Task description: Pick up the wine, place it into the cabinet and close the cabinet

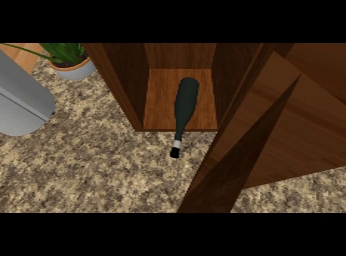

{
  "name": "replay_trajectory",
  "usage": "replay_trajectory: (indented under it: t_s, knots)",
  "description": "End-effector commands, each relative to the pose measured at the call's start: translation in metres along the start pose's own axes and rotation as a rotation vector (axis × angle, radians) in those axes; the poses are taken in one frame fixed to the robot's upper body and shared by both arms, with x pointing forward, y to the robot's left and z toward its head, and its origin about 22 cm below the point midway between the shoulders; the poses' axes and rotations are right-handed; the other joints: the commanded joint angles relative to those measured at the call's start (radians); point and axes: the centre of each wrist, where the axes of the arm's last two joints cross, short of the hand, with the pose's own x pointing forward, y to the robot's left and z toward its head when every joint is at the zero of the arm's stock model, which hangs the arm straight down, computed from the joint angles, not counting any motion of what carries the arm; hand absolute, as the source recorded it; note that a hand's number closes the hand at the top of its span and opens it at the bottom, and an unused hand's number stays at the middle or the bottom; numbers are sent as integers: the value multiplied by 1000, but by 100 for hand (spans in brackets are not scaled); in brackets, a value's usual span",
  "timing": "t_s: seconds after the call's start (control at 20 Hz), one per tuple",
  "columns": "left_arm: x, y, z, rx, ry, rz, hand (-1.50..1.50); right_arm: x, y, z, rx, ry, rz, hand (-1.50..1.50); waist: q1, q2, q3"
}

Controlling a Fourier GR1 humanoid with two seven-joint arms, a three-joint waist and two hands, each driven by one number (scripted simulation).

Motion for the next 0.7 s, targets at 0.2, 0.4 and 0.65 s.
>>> replay_trajectory:
  t_s: [0.2, 0.4, 0.65]
  knots:
    - [3, 14, -12, -14, 10, 42, -150, 10, 47, -9, 104, -128, 83, 150, -2, 2, -1]
    - [11, 9, -6, -40, 40, 72, -150, 13, 44, -29, 22, -149, 133, 150, 25, 1, -2]
    - [2, 6, -12, -27, 20, 99, -150, 24, 36, -57, 42, -120, 135, 150, 31, 11, -2]
